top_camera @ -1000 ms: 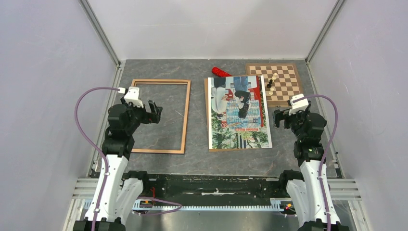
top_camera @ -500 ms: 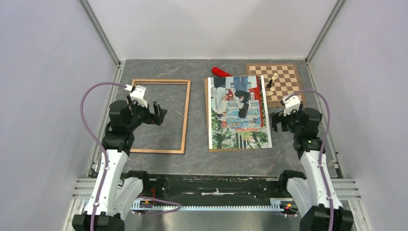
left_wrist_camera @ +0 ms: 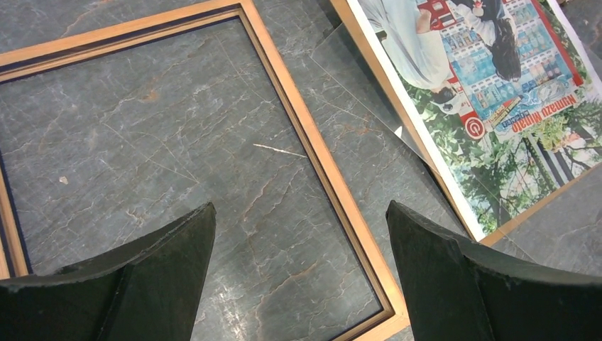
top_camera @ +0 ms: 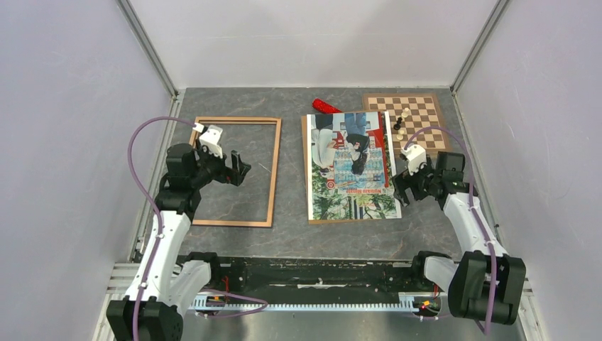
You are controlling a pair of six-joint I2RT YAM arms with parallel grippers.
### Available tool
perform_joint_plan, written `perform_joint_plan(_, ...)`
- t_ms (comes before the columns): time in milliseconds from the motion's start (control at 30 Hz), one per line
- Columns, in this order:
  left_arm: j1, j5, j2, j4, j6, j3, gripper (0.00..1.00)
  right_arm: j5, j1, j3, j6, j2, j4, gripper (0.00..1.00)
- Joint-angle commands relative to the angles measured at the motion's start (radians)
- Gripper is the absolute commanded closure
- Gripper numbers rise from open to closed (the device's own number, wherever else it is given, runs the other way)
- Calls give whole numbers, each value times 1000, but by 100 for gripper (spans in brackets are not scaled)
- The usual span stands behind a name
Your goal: Put the photo into the frame
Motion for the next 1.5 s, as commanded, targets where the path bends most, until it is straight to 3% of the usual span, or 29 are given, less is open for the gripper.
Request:
perform_joint_plan(0,0,42,24,59,20,21,4,-75,-37,73,-106,51,-80,5)
perform_joint_plan(433,-11,43,104,88,17,42,4,-338,-156,207,-285,359,-272,13)
perform_joint_plan(1033,-30,34,162,108,-18,68,4,-427,-236,302,-472,604,-405,21)
perform_joint_plan(1267,-37,24,163,108,-19,68,4,-486,-273,355,-605,717,-543,37)
perform_joint_plan(1467,-44,9,164,109,-10,66,4,-492,-291,364,-629,737,-557,52)
